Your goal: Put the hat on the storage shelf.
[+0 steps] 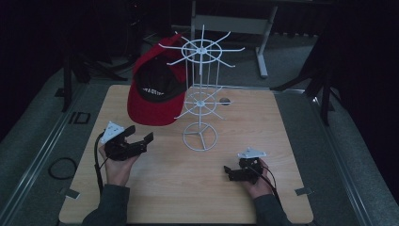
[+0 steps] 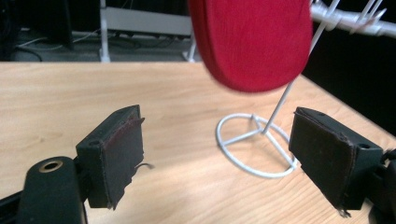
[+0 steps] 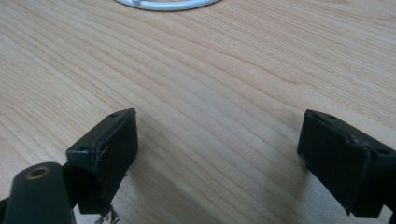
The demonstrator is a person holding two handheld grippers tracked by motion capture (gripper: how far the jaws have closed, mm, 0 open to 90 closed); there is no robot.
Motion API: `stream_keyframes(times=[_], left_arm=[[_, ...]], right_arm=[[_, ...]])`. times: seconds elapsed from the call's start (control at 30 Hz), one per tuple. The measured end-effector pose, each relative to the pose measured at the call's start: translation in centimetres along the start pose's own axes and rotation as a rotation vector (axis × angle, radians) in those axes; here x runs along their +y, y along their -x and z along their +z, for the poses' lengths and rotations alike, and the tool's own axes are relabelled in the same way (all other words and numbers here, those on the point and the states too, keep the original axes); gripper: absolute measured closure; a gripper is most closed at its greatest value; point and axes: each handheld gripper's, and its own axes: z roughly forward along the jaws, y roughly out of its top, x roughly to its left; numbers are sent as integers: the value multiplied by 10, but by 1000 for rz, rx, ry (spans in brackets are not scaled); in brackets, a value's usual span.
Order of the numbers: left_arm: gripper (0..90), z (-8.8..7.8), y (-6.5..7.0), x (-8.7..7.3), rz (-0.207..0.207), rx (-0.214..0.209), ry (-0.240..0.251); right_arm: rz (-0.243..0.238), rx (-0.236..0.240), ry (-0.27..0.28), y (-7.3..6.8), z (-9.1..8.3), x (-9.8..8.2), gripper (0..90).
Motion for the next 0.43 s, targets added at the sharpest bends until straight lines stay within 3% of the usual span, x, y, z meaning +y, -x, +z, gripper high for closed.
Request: stream_keyframes(times=[0.2, 0.43], left_arm=[[193, 5, 0, -17, -2, 23, -25], [260, 16, -13, -36, -19, 41, -86]], right_arm=[[-1, 0, 0, 0, 0, 0, 121], [-1, 2, -1, 0, 0, 0, 121]])
